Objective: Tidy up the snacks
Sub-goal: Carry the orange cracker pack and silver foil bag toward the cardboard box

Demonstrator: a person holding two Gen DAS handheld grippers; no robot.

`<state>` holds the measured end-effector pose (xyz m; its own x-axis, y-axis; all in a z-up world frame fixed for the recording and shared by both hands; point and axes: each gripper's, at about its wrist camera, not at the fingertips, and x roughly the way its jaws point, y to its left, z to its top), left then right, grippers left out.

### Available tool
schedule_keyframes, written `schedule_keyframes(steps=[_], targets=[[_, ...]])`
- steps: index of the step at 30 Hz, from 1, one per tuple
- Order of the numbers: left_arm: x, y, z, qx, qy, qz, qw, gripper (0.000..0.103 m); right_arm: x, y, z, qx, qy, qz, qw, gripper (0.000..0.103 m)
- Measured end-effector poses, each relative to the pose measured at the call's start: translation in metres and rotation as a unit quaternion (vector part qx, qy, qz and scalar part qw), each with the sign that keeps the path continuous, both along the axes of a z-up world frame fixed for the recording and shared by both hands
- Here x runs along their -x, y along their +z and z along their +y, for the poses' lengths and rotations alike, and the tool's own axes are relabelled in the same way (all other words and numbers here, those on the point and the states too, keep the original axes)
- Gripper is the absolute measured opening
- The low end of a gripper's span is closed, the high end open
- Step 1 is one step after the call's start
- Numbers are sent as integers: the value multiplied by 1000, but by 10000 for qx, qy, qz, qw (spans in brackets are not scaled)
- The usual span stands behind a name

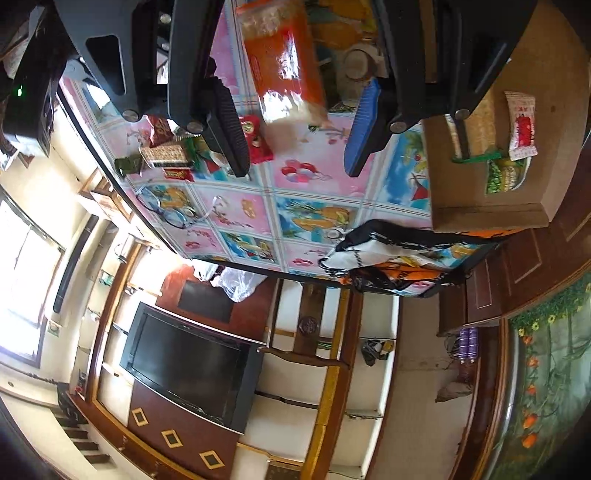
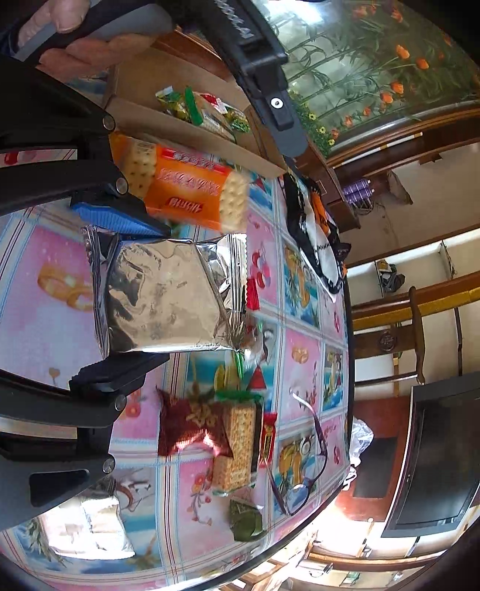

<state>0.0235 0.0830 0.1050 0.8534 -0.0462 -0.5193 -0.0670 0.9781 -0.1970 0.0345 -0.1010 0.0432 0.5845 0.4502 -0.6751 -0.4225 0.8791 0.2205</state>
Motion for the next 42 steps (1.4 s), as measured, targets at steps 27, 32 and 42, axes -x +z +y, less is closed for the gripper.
schedule_keyframes(steps=[27,32,42], targets=[[-8,-79,-63,-1155,-685,1872,9731,81,-16,18,-60,-824,-1042,2,9911,63],[-19,-94,-59,-932,-788,2072,9707,53,-15,17,-62,-1019,-961,149,9900,63],[-8,-70,-45,-333,-830,1420,9858,52,-10,19,-62,-1065,-974,108,9895,63]])
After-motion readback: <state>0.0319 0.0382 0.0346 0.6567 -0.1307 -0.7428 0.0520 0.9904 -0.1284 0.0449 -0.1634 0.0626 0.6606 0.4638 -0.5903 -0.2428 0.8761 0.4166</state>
